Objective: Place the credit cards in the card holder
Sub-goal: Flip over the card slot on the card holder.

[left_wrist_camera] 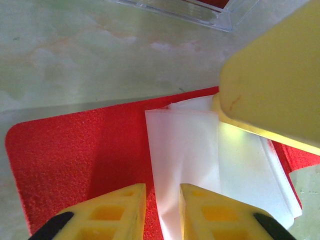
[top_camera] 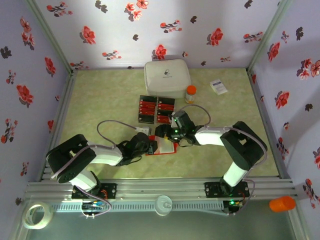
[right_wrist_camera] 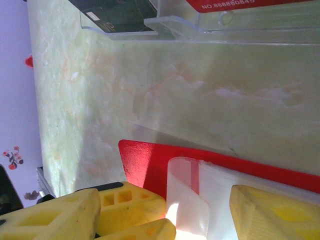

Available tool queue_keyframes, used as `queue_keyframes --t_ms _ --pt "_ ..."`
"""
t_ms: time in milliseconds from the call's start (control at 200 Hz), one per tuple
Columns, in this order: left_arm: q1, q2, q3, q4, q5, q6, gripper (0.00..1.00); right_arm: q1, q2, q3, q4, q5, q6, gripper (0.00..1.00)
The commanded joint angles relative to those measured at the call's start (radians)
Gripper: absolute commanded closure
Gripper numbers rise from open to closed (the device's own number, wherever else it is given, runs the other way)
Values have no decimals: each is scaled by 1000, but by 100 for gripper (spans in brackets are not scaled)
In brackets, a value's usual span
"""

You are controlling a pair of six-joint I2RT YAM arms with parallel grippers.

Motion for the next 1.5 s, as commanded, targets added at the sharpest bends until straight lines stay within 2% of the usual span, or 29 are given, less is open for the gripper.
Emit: queue_keyframes --t_ms 0,185,430,635,820,995,1130,1300,1495 --pt "-15 0 -26 -50 30 8 76 13 30 20 46 -37 37 31" --pt "-15 -30 -28 -59 23 16 73 24 41 28 78 -51 69 33" --pt "-13 -100 -37 -99 3 36 64 34 3 31 40 -38 62 35" --pt "-13 -227 -67 -139 -25 44 43 50 -45 34 -9 -23 51 35" --pt "-2 -381 -89 -225 -67 53 29 73 -60 58 -44 -10 46 35" --pt "44 -555 -153 -288 -110 16 17 95 -39 81 -48 0 52 35" --pt "91 -687 -201 -358 -128 -22 1 113 -1 97 -20 0 70 34" --pt "129 -793 -215 -455 -147 -43 0 128 57 110 34 0 104 33" --pt "149 -800 -221 -474 -146 -54 0 135 121 97 129 -7 159 33"
